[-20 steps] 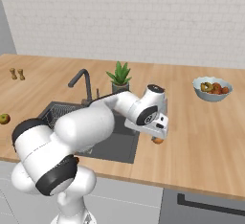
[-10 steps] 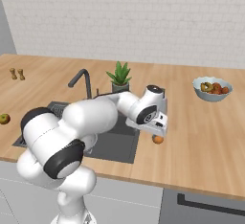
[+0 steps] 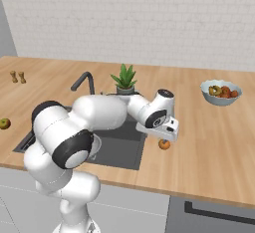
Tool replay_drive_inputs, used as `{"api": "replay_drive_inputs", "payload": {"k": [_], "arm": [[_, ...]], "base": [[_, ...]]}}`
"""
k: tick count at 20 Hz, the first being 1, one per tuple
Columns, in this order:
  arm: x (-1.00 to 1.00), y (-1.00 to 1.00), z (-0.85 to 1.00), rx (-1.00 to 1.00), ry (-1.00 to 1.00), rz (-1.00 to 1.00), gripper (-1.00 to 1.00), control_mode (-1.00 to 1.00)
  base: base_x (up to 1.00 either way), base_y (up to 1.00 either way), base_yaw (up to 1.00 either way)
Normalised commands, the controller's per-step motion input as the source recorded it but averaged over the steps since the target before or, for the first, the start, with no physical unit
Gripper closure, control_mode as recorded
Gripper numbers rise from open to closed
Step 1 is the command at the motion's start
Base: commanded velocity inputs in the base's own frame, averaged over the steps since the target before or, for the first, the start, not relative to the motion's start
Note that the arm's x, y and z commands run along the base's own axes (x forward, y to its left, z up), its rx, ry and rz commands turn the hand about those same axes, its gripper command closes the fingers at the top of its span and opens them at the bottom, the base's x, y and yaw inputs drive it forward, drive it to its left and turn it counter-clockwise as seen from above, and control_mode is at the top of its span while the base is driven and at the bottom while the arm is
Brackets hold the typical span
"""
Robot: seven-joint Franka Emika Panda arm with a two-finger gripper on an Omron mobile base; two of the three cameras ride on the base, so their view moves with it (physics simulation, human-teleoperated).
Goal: Put the colander in the sink, put the apple, tangerine in the colander, and turn on the sink faucet and pour water over the colander.
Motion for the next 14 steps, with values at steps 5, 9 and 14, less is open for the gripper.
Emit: {"api": "replay_drive_inputs", "payload": {"k": [5, 9, 14], "arm": [[0.03, -0.21, -0.20, 0.00, 0.00, 0.00, -1.00, -1.00], [0.00, -0.20, -0.18, 0.00, 0.00, 0.00, -1.00, -1.00], [0.00, -0.14, -0.16, 0.00, 0.00, 0.00, -1.00, -1.00]], "base": [[0.00, 0.00, 0.00], [0.00, 0.00, 0.00], [0.00, 0.00, 0.00]]}}
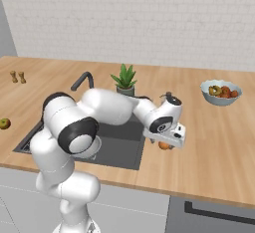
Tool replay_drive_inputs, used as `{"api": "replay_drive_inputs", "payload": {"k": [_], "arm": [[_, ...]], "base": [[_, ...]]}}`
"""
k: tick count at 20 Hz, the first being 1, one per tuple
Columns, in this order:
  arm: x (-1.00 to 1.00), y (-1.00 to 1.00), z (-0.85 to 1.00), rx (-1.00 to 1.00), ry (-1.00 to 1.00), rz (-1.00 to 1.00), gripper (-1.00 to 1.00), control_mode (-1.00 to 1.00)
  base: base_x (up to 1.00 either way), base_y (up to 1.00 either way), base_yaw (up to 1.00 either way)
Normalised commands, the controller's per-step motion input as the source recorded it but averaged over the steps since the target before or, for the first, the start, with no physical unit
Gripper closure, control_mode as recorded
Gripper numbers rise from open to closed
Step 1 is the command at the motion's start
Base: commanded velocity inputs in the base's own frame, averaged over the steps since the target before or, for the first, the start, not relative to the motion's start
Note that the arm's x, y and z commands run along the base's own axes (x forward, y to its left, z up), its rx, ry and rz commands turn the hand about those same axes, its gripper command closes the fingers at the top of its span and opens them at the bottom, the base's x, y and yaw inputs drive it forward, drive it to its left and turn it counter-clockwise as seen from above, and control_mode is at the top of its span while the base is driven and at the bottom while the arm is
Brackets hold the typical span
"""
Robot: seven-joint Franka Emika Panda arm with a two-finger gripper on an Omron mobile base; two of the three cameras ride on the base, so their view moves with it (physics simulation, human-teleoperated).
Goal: Put the colander in the sink, put the apple, tangerine in the colander, and turn on the sink faucet and pour water over the colander.
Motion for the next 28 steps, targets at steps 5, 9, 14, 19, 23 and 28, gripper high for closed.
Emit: {"api": "replay_drive_inputs", "payload": {"k": [5, 9, 14, 19, 23, 28], "arm": [[0.02, -0.01, -0.12, 0.00, 0.00, 0.00, -1.00, -1.00], [0.08, 0.00, -0.07, 0.00, 0.00, 0.00, -1.00, -1.00], [0.16, 0.00, -0.01, 0.00, 0.00, 0.00, -1.00, -1.00], [0.15, -0.01, -0.01, 0.00, 0.00, 0.00, -1.00, -1.00], [0.09, -0.04, -0.06, 0.00, 0.00, 0.00, -1.00, -1.00], [0.08, -0.04, -0.12, 0.00, 0.00, 0.00, -1.00, -1.00]], "base": [[0.00, 0.00, 0.00], [0.00, 0.00, 0.00], [0.00, 0.00, 0.00], [0.00, 0.00, 0.00], [0.00, 0.00, 0.00], [0.00, 0.00, 0.00]]}}
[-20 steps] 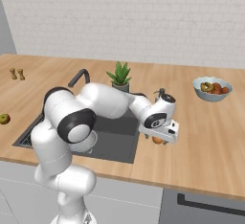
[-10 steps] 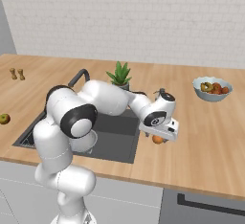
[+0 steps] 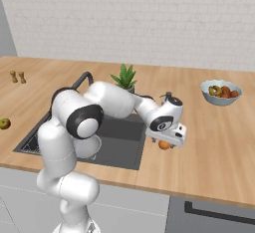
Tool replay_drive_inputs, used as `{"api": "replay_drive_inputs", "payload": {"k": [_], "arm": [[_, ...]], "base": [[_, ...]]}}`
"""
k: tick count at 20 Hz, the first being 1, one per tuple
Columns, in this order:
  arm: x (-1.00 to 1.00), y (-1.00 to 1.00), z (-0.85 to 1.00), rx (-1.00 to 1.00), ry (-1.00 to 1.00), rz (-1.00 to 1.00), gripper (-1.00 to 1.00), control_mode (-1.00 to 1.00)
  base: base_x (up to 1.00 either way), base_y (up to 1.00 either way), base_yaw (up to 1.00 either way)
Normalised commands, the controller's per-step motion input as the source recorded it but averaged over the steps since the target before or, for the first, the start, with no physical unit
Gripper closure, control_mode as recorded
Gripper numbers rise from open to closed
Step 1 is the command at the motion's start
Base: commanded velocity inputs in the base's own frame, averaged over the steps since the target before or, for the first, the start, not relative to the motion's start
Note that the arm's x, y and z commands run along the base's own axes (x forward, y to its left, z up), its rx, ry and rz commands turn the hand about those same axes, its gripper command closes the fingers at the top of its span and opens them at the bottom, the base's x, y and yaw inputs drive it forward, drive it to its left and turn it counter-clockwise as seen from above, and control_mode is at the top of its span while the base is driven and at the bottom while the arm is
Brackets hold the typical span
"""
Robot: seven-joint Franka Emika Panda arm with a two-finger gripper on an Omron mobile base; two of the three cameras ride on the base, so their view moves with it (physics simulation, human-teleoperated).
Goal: Put the colander in the sink, put the apple, tangerine in the colander, and turn on the sink faucet and pour water over the colander.
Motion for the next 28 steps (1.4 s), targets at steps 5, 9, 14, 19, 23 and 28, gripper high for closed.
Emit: {"api": "replay_drive_inputs", "payload": {"k": [5, 9, 14, 19, 23, 28], "arm": [[0.09, -0.03, -0.15, 0.00, 0.00, 0.00, -1.00, -1.00], [0.08, -0.02, -0.09, 0.00, 0.00, 0.00, -1.00, -1.00], [0.08, -0.02, -0.09, 0.00, 0.00, 0.00, -1.00, -1.00], [0.06, -0.01, -0.09, 0.00, 0.00, 0.00, 1.00, -1.00], [0.02, 0.00, -0.05, 0.00, 0.00, 0.00, 1.00, -1.00], [0.00, 0.00, 0.00, 0.00, 0.00, 0.00, 1.00, -1.00]], "base": [[0.00, 0.00, 0.00], [0.00, 0.00, 0.00], [0.00, 0.00, 0.00], [0.00, 0.00, 0.00], [0.00, 0.00, 0.00], [0.00, 0.00, 0.00]]}}
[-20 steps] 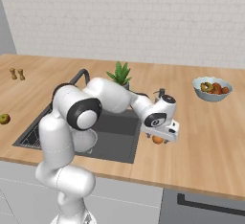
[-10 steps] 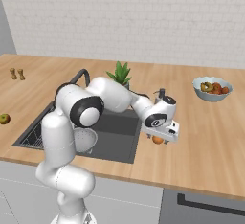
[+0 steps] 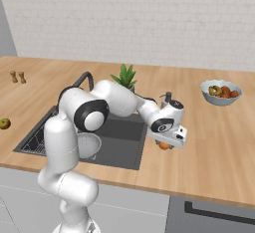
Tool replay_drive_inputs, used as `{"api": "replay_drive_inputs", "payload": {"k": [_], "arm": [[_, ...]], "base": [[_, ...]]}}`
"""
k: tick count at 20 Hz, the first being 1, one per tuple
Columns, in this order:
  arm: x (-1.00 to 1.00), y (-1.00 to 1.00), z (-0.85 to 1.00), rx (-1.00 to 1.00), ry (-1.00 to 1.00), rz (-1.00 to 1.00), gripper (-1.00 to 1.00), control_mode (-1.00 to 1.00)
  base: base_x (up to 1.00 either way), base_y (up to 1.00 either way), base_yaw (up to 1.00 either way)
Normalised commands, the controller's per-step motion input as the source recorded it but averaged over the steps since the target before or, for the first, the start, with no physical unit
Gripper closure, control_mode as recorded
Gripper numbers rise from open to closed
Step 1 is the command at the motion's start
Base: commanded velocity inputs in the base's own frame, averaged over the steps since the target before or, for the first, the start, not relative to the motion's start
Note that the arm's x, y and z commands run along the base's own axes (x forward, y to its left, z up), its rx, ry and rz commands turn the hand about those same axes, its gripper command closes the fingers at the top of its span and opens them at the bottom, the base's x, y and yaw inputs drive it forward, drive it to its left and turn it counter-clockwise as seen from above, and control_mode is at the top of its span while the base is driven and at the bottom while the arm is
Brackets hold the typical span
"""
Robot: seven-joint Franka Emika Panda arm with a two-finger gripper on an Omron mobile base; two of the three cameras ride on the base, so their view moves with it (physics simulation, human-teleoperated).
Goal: Put the colander in the sink, put the apple, tangerine in the colander, and turn on the sink faucet and pour water over the colander.
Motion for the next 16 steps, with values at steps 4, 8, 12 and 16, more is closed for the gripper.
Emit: {"api": "replay_drive_inputs", "payload": {"k": [4, 8, 12, 16], "arm": [[0.00, 0.00, 0.00, 0.00, 0.00, 0.00, 1.00, -1.00], [-0.11, 0.11, 0.05, 0.00, 0.00, 0.00, 1.00, -1.00], [-0.27, 0.21, 0.15, 0.00, 0.00, 0.00, 1.00, -1.00], [-0.27, 0.29, 0.19, 0.00, 0.00, 0.00, 1.00, -1.00]], "base": [[0.00, 0.00, 0.00], [0.00, 0.00, 0.00], [0.00, 0.00, 0.00], [0.00, 0.00, 0.00]]}}
